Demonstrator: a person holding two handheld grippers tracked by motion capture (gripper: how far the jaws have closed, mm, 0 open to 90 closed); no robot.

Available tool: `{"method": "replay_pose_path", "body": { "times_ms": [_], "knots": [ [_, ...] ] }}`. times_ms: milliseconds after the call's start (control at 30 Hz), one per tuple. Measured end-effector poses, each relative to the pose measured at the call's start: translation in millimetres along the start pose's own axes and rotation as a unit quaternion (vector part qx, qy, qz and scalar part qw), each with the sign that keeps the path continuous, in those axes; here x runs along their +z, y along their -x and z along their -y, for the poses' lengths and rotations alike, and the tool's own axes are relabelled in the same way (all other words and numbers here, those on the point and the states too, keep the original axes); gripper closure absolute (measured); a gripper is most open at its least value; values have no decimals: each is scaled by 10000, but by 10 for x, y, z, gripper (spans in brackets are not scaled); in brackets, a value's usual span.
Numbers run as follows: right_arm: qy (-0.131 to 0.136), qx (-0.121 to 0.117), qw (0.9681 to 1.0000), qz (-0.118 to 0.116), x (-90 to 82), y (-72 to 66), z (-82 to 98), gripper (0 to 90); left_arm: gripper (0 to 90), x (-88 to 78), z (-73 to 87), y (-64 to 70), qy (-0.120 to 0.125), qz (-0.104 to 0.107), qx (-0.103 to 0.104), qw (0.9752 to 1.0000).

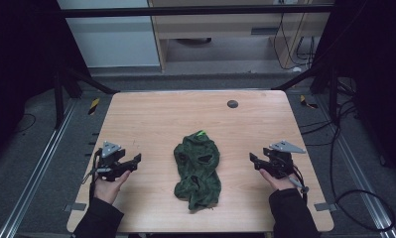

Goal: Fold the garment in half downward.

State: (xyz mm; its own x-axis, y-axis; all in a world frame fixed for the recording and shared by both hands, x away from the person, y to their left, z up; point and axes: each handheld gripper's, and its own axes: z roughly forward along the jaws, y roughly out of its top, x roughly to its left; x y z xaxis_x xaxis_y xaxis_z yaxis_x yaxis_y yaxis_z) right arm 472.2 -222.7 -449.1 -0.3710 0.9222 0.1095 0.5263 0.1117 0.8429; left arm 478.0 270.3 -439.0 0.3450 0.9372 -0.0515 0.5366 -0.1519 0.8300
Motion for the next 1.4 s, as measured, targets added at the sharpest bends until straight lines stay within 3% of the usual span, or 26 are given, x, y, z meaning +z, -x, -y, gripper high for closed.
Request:
{"method": "replay_pose_path", "body": {
  "times_ms": [267,567,767,1000,1133,1300,1400],
  "knots": [
    [100,-49,9999,-106,87,-96,-257,434,364,121,-238,56,144,71,39,9999],
    [91,-172,9997,-139,277,-189,-445,446,377,312,-361,143,167,183,77,9997],
    [39,-150,9998,-140,426,-234,-553,463,391,480,-446,251,47,238,188,9995],
    [49,-279,9992,-271,567,-322,-666,496,439,636,-523,364,-69,337,348,9988],
    [-26,-317,9989,-339,669,-371,-710,516,460,722,-553,419,-232,457,462,9976],
    [-245,-317,9983,-416,801,-441,-727,530,483,842,-582,504,-427,593,453,9963],
    [-377,-353,9974,-495,890,-503,-721,538,500,924,-569,605,-597,556,669,9944]
  ]
}}
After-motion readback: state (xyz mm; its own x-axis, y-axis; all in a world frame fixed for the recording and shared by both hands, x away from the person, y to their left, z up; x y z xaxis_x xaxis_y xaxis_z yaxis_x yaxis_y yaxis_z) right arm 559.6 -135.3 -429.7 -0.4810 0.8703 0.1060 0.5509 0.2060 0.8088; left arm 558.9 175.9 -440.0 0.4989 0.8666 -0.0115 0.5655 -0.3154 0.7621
